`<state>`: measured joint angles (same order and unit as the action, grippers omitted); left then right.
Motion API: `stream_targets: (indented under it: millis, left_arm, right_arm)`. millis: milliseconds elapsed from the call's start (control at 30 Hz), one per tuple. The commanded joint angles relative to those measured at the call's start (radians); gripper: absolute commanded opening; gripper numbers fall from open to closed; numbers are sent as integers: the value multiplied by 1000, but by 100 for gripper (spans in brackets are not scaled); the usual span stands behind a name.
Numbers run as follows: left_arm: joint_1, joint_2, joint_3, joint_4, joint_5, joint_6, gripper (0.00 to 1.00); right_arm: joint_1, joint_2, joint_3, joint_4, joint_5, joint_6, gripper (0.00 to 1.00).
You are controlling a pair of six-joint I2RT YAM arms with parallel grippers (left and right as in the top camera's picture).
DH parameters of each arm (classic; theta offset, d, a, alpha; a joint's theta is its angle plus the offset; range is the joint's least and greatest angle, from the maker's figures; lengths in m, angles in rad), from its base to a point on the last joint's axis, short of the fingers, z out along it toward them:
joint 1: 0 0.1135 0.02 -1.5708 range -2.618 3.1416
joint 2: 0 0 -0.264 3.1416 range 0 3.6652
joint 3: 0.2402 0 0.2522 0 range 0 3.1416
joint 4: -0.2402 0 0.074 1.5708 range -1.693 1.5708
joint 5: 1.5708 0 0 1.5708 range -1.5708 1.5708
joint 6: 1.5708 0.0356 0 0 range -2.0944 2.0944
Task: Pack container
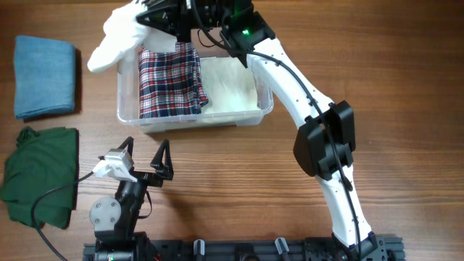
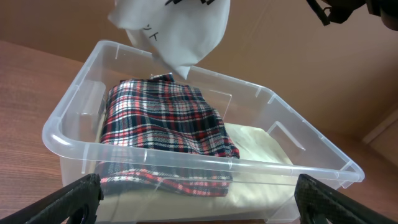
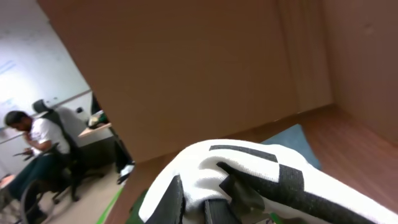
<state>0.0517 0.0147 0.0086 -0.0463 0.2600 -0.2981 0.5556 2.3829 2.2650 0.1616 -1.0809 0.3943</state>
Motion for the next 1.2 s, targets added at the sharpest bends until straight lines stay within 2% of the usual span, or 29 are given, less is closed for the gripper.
stream_targets:
  millis: [0,200,300,433,500,567,667,733,867,933,1167]
  left_arm:
    - [-5,-4,-3,-6,-3,2,100]
    - [-5,-4,-3,-6,-3,2,100]
    - [-5,-4,-3,-6,-3,2,100]
    - [-5,-4,-3,-6,-3,2,100]
    - [-5,-4,-3,-6,-3,2,100]
    - [-5,-4,-3,-6,-3,2,100]
    - [-5,-4,-3,-6,-3,2,100]
    - [-5,-4,-3,-6,-3,2,100]
    - [-5,-4,-3,-6,-3,2,100]
    - [-5,-4,-3,-6,-3,2,100]
    - [-5,-4,-3,-6,-3,2,100]
  right_arm:
    - [6,47,14,23,42,-31,4]
    - [8,86,14,28,-26,-27,4]
    - [8,86,14,29,-134,-7,4]
    - [8,86,14,29,-286,166,4]
    - [8,86,14,15,-305,259,4]
    - [8,86,14,-30,-312,293,4]
    - [8,86,14,-130,-304,285,4]
    - [6,86,14,-215,-299,236,14]
    - [5,86,14,-356,-250,172,18]
    - [3,86,14,-440,-220,125,25]
    - [-19,86,14,-719,-53,-28,25]
